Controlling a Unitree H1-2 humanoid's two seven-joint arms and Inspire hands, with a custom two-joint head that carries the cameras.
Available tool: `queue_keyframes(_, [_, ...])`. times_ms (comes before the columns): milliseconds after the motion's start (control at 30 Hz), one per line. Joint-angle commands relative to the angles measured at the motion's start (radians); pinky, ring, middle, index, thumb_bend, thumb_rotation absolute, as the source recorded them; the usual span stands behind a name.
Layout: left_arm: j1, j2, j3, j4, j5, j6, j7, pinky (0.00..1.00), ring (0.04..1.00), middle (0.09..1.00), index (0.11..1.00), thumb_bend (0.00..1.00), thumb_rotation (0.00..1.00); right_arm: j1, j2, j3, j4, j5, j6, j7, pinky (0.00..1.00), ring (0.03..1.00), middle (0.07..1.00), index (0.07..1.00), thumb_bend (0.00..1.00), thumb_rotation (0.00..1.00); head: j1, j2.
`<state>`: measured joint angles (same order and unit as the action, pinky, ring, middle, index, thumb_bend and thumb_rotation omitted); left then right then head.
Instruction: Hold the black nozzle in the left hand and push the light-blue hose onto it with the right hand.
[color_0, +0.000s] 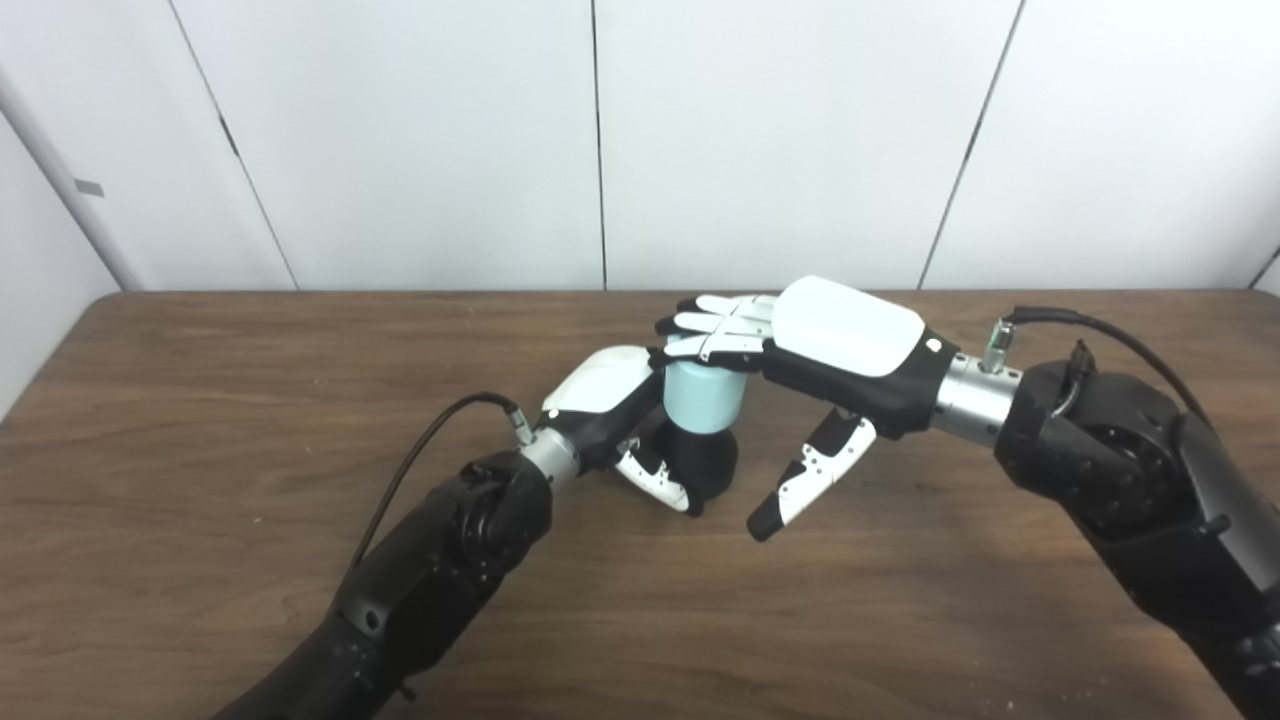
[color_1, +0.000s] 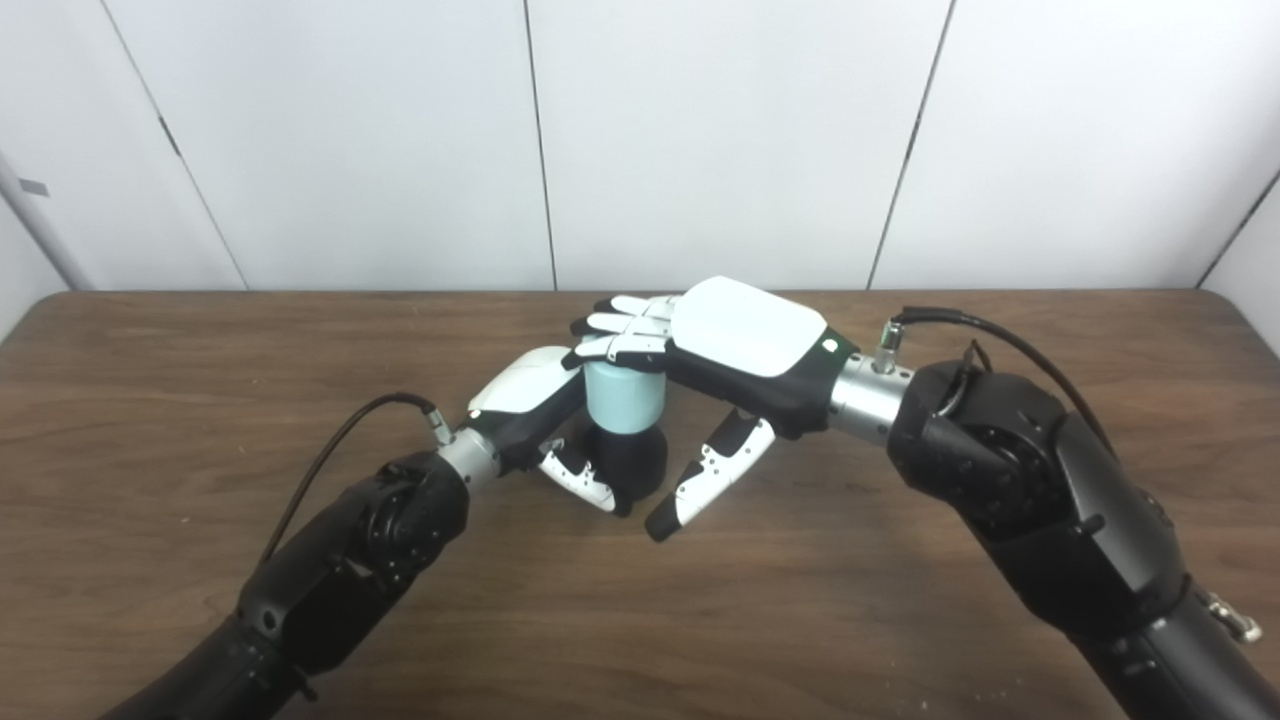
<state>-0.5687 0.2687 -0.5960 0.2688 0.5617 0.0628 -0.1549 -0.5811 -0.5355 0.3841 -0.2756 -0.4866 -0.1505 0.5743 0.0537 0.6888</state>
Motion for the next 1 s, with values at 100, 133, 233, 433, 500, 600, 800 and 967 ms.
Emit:
queue_keyframes(100, [0.072,0.016,-0.055,0.061,0.047,0.064,-0.125,1.0,0.663,0.512,0.47,0.52,0.0,0.035,-0.021,0.05,0.014,-0.026,0.035,0.09,0.88,0.933,0.913,0.872,0.72,0.75,0.001,0.002])
queue_keyframes(133, [0.071,0.016,-0.055,0.06,0.047,0.065,-0.126,1.0,0.663,0.512,0.47,0.52,0.0,0.034,-0.019,0.052,0.015,-0.027,0.039,0.091,0.88,0.936,0.917,0.876,0.72,0.75,0.001,0.004])
queue_keyframes(233, [0.069,0.014,-0.055,0.058,0.048,0.067,-0.126,1.0,0.665,0.512,0.47,0.52,0.0,0.031,-0.008,0.066,0.011,-0.036,0.053,0.098,0.88,0.943,0.925,0.884,0.72,0.75,0.003,0.006])
queue_keyframes(433, [0.065,0.013,-0.058,0.063,0.055,0.063,-0.122,1.0,0.675,0.514,0.469,0.52,0.0,0.03,0.01,0.093,0.003,-0.044,0.067,0.103,0.88,0.945,0.93,0.888,0.72,0.75,0.005,0.007])
queue_keyframes(500, [0.066,0.013,-0.057,0.062,0.054,0.061,-0.122,1.0,0.677,0.514,0.469,0.52,0.0,0.029,0.017,0.1,0.004,-0.045,0.07,0.102,0.88,0.945,0.929,0.887,0.72,0.74,0.005,0.007])
queue_keyframes(600, [0.069,0.013,-0.056,0.06,0.051,0.063,-0.124,1.0,0.677,0.514,0.469,0.52,0.0,0.026,0.026,0.106,0.01,-0.039,0.072,0.099,0.88,0.945,0.929,0.887,0.72,0.73,0.004,0.009])
queue_keyframes(800, [0.068,0.016,-0.057,0.055,0.054,0.068,-0.128,1.0,0.676,0.515,0.469,0.52,0.0,0.024,0.03,0.105,0.035,-0.018,0.055,0.088,0.88,0.945,0.928,0.887,0.73,0.72,0.005,0.012])
queue_keyframes(967, [0.069,0.02,-0.052,0.055,0.047,0.063,-0.128,1.0,0.673,0.519,0.466,0.52,0.0,0.033,0.007,0.099,0.035,-0.023,0.053,0.086,0.88,0.946,0.929,0.888,0.72,0.72,0.002,0.013])
